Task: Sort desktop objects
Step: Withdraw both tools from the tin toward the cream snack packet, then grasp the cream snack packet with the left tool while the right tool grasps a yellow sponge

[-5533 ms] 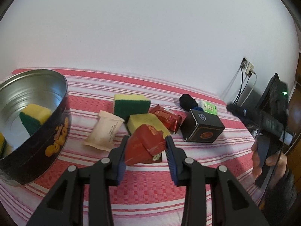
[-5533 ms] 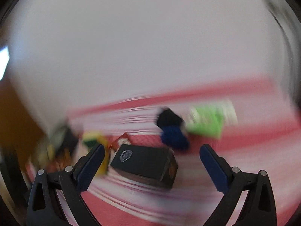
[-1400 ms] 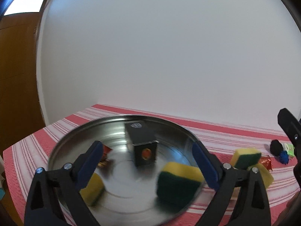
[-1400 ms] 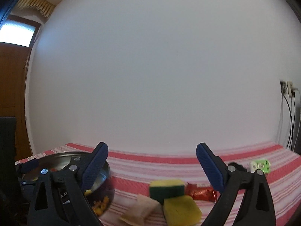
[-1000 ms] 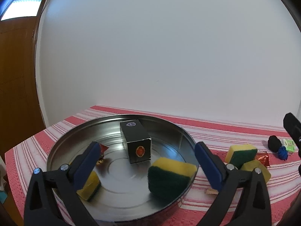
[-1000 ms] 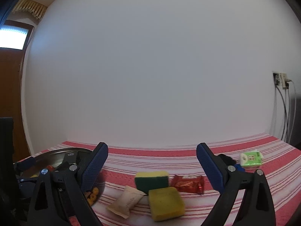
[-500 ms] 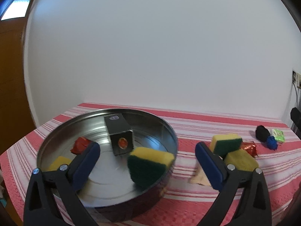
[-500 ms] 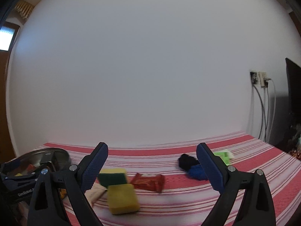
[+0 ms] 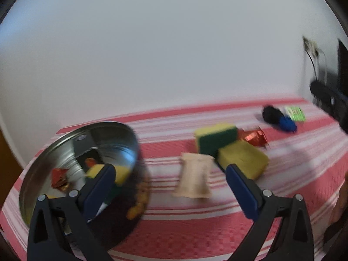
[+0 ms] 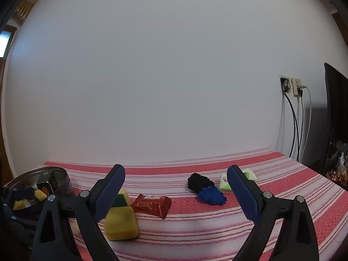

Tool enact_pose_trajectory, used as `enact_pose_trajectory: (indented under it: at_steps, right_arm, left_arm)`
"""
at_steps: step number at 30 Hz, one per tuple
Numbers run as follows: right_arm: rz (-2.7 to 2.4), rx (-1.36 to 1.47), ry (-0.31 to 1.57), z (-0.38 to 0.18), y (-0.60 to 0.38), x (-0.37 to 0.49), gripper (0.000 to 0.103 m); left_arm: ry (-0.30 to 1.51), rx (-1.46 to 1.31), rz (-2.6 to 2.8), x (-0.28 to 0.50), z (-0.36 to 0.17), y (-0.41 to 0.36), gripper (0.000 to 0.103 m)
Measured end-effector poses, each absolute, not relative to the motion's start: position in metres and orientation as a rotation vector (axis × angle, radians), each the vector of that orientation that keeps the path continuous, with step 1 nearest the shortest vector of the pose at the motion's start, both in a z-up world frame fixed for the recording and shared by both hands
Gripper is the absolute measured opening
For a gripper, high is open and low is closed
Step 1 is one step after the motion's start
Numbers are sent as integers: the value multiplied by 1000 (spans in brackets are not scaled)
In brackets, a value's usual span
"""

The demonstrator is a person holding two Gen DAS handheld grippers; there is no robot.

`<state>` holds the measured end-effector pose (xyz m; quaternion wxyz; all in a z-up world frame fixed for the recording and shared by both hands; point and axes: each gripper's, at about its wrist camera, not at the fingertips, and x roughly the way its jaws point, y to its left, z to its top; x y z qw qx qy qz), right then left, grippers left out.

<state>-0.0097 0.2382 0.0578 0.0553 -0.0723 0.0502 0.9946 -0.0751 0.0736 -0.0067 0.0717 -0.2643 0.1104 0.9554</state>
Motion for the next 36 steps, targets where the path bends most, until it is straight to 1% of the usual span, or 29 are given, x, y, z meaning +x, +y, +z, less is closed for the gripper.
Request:
enact_pose_trajectory:
  at_steps: [2,4,7,13,17,20,22,24,26,30,33,35,36]
  right_arm:
    - [3019,-228,167,57,241,-11,96]
    - [3020,-234,181,58,243,-11,96]
    - [3020,-240,227,57,249,-12,96]
    - [3023,-270,311,55,259,-14,96]
    - [3026,-286,332,53,259,-17,96]
    - [3022,-285,358,52,262,-17,97]
    - [3019,-296,381,51,265,-18,97]
    - [3016,-303,401,50,267,-18,96]
    - [3013,-299,417,51,269,-18,96]
    - [3021,-292,435,50,271,-18,96]
    - [3025,-286,442,50,272,-17,96]
    - [3027,-279,455,50,274,-16,96]
    - [3028,-284,459,50,274,-16,96]
  left_arm:
    - [406,-848,2804,-81,-13,90,101]
    - [458,-898,2755,-89,-19,102,96]
    - [451,-985,2713,-103,-25,111,94]
    - [204,-1161,2608,-134,-32,104,94]
    - [147,-1191,2561,-138,-35,102,94]
    - [91,-1192,2530,-138,-36,101,90]
    - [112,-1191,2523,-138,-37,104,90]
    - [128,-1210,2494,-137,-33,104,79]
    - [153,-1204,2489,-136,-23,103,75]
    - [319,-1180,2504,-138,-14,103,75]
    - [302,-1256,2456,-142,-24,106,75]
    - [343,-1281,2470,-146,-35,111,75]
    - [364,-1294,2477,-146,-40,114,73]
